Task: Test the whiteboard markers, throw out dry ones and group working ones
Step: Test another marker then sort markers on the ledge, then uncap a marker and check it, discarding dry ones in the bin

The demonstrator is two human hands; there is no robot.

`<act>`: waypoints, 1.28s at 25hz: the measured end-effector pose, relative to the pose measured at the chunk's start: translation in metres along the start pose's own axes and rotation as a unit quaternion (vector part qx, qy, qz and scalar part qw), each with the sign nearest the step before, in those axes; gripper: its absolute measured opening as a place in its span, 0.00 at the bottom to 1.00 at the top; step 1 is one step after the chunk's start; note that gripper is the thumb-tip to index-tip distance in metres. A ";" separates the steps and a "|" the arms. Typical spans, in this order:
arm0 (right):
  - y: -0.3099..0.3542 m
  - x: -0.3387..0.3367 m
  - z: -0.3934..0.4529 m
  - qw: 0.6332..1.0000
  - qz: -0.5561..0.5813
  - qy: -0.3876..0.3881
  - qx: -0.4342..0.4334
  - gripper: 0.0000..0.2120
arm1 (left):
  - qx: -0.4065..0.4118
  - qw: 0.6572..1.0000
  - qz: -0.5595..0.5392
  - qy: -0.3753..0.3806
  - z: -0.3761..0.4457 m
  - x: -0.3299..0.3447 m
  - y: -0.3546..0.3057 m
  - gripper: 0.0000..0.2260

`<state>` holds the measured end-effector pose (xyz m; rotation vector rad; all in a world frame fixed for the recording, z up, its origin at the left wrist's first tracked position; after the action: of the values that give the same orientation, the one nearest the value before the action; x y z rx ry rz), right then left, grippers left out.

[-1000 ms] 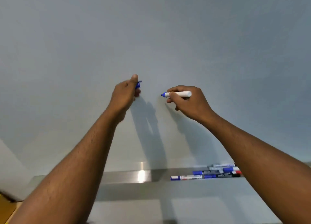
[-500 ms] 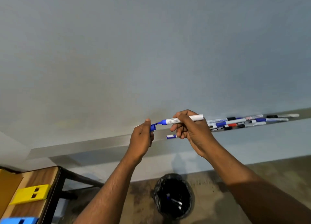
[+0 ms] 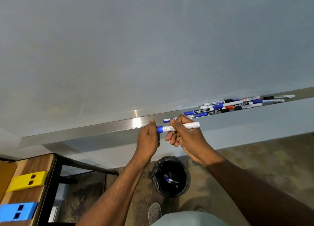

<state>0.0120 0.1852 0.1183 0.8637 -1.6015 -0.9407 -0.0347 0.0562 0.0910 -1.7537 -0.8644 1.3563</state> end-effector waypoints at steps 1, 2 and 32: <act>-0.005 -0.003 0.003 0.999 -0.033 0.006 0.001 0.10 | 0.003 1.000 0.025 0.014 0.004 0.003 0.007 0.23; -0.012 -0.007 0.006 0.997 -0.077 0.014 0.005 0.09 | 0.016 0.997 0.073 0.027 0.008 0.005 0.015 0.24; -0.154 -0.149 0.017 0.822 -0.564 -0.036 0.065 0.13 | 0.026 0.801 0.578 0.151 0.089 -0.015 0.147 0.36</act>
<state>0.0364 0.2536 -0.0835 1.9817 -1.1153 -1.6733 -0.1147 -0.0156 -0.0436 -2.4618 0.5909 1.6468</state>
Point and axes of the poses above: each hand's wrist, its own z-axis towards the middle knuckle, its own x-axis out of the palm, y = z × x, the point moved 7 cm from there along z, towards the middle knuckle, and after that the axes turned 15 degrees about z, right-handed, at the moved point
